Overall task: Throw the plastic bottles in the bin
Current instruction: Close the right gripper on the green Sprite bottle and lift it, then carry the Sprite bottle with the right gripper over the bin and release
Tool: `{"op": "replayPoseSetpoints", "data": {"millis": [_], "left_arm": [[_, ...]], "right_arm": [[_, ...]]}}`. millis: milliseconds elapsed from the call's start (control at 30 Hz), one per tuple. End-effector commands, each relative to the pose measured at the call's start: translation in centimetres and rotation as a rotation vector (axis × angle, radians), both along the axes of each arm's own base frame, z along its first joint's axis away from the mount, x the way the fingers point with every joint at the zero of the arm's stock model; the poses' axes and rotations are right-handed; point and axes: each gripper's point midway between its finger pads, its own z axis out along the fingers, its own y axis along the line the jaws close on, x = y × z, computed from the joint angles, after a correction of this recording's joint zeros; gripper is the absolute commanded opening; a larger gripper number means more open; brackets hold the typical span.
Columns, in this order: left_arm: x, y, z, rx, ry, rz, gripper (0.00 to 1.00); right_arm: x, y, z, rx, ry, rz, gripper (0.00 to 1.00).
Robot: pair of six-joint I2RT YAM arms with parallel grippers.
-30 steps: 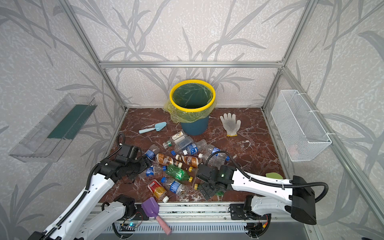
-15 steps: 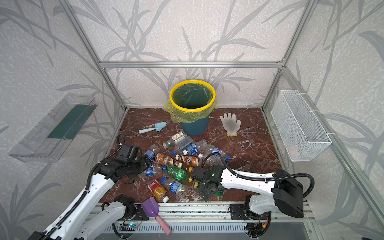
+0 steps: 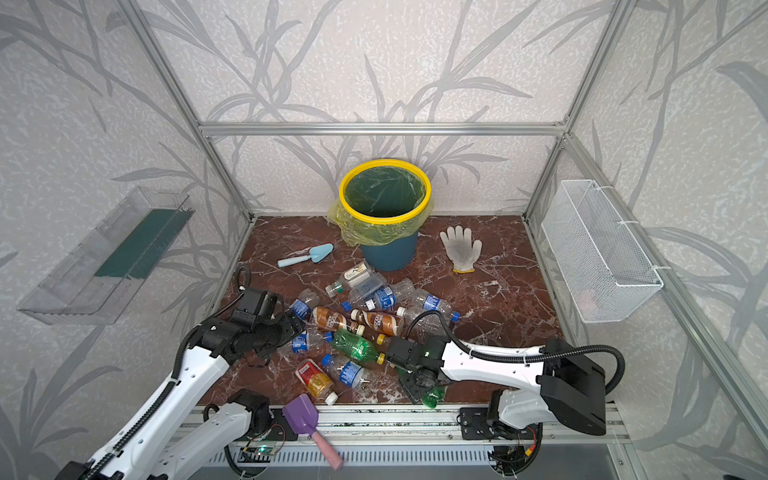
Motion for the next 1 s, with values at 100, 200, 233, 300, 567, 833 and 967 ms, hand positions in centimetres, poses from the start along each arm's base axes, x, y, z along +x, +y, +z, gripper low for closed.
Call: {"op": "replayPoseSetpoints", "data": {"millis": [100, 200, 233, 300, 567, 833, 967], "left_arm": [[0.0, 0.0, 0.3, -0.001, -0.009, 0.0, 0.83], [0.0, 0.0, 0.4, 0.001, -0.01, -0.002, 0.83], [0.0, 0.0, 0.3, 0.003, -0.007, -0.003, 0.83], [0.0, 0.0, 0.3, 0.006, -0.006, -0.005, 0.83], [0.2, -0.1, 0.1, 0.006, -0.003, -0.007, 0.83], [1.0, -0.8, 0.5, -0.042, -0.061, -0.016, 0.83], [1.2, -0.7, 0.6, -0.037, -0.072, -0.011, 0.83]], "right_arm": [[-0.7, 1.1, -0.3, 0.063, 0.037, -0.016, 0.58], [-0.7, 1.3, -0.2, 0.071, 0.036, -0.017, 0.53], [-0.7, 1.5, -0.1, 0.079, 0.034, -0.019, 0.51], [-0.7, 1.6, 0.2, 0.092, 0.032, -0.026, 0.48], [-0.5, 2.3, 2.0, 0.221, 0.002, -0.085, 0.43], [0.6, 2.6, 5.0, 0.389, -0.064, -0.21, 0.42], [1.6, 2.3, 7.0, 0.521, -0.14, -0.282, 0.42]]}}
